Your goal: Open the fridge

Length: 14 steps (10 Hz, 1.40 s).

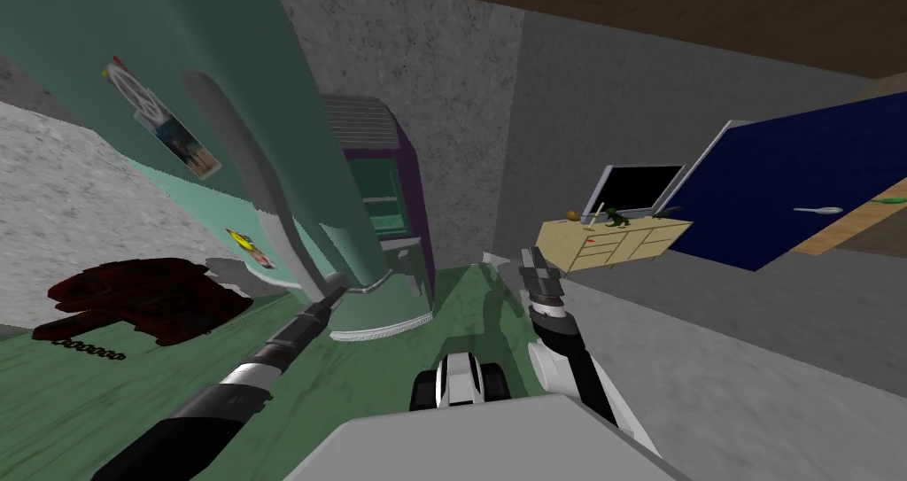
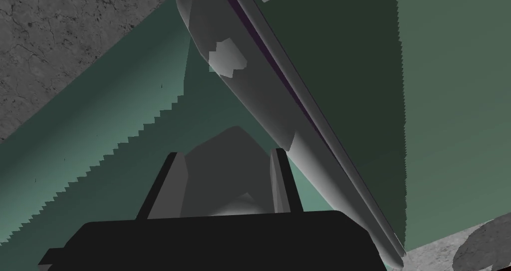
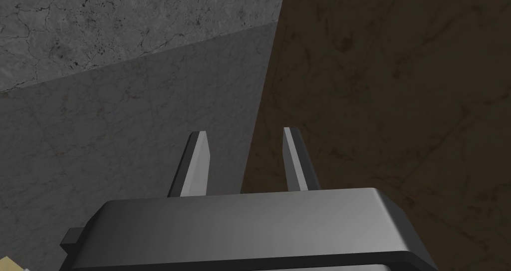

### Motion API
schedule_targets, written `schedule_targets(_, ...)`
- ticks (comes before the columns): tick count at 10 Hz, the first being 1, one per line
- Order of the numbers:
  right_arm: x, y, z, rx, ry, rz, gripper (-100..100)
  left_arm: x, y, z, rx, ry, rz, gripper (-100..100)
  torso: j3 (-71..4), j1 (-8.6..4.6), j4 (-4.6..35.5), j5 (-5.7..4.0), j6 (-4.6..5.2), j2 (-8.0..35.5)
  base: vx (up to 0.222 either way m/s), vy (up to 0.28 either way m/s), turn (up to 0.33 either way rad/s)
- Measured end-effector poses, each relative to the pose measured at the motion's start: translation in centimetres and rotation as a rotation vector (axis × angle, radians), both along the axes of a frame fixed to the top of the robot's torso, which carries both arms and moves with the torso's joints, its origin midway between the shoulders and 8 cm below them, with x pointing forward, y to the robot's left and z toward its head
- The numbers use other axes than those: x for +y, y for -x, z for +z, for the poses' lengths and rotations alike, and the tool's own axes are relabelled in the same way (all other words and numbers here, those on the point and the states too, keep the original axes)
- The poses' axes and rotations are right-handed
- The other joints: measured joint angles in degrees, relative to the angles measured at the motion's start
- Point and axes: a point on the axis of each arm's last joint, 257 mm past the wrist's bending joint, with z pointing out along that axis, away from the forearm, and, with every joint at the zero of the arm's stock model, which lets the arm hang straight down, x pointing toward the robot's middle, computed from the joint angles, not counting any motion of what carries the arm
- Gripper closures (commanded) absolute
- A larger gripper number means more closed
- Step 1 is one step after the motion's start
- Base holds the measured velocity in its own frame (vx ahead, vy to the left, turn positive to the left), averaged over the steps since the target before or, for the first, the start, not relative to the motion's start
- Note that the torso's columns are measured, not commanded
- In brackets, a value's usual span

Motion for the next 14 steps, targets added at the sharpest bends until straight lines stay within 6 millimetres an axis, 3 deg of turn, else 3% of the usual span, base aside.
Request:
schedule_targets(2, 0.0, 0.0, 0.0, 0.000, 0.000, 0.000, 0, 0.0, 0.2, -0.4, 0.010, 0.002, -0.006, 100, -0.57, -0.75, -0.45, -0.02, 0.24, -1.11, -0.120, 0.087, -0.014)
schedule_targets(6, 0.0, 0.0, 0.0, 0.000, 0.000, 0.000, 0, -2.4, 0.7, -0.9, 0.027, 0.008, -0.082, 100, -0.27, 0.26, -0.23, 0.15, 0.14, -0.51, -0.180, 0.197, -0.074)
schedule_targets(14, 0.0, 0.0, 0.0, 0.000, 0.000, 0.000, 0, -5.7, 1.4, -1.2, 0.034, 0.004, -0.188, 100, -0.92, 0.13, -0.18, -0.08, 0.23, -1.30, -0.117, 0.139, -0.032)
